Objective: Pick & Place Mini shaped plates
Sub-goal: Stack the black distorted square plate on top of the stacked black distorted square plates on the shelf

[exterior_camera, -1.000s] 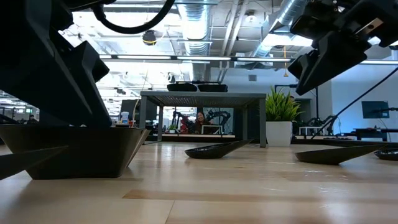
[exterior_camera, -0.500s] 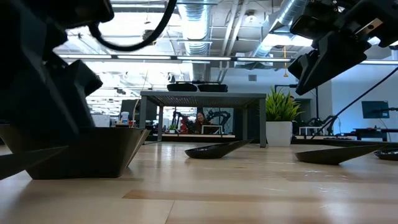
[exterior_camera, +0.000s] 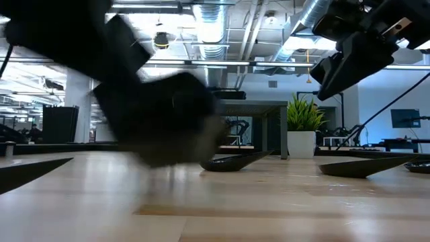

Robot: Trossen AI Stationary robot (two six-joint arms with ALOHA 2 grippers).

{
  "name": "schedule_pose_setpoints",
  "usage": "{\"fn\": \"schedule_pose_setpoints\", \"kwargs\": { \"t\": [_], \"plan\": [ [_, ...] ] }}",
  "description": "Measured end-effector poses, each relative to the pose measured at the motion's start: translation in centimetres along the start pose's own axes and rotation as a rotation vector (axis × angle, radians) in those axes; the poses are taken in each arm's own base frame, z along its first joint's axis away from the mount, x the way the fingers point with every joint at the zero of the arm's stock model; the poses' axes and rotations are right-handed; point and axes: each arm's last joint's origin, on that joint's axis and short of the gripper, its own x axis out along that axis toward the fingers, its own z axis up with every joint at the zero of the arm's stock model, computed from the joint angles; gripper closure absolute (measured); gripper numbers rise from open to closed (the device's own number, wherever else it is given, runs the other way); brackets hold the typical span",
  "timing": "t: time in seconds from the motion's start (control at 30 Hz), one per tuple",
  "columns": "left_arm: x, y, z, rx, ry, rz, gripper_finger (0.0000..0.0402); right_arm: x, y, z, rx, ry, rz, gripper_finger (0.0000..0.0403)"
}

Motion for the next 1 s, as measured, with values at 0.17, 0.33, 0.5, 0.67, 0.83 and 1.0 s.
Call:
{"fn": "schedule_pose_setpoints", "kwargs": {
  "t": [0.17,0.33,0.5,0.67,0.83,1.0],
  "plan": [
    [0.4,3.1,5.4,0.265,-0.099,0.068,0.0395,0.0,0.0,0.1,0.000,-0.010,0.002,0.0302],
    [0.6,10.6,8.6,0.353,-0.104,0.136,0.0395,0.0,0.0,0.1,0.000,-0.009,0.002,0.0302],
    [-1.0,18.5,10.1,0.373,-0.077,0.234,0.0394,0.0,0.0,0.1,0.000,-0.006,0.001,0.0302],
    [-4.5,25.1,11.9,0.438,-0.125,0.409,0.0395,0.0,0.0,0.1,0.000,-0.006,0.001,0.0302],
    [-7.4,31.2,11.8,0.479,-0.130,0.501,0.0395,0.0,0.0,0.1,-0.016,-0.006,0.001,0.0302],
    [-7.8,35.3,10.5,0.462,-0.165,0.437,0.0395,0.0,0.0,0.1,-0.083,-0.006,0.001,0.0302]
  ]
}}
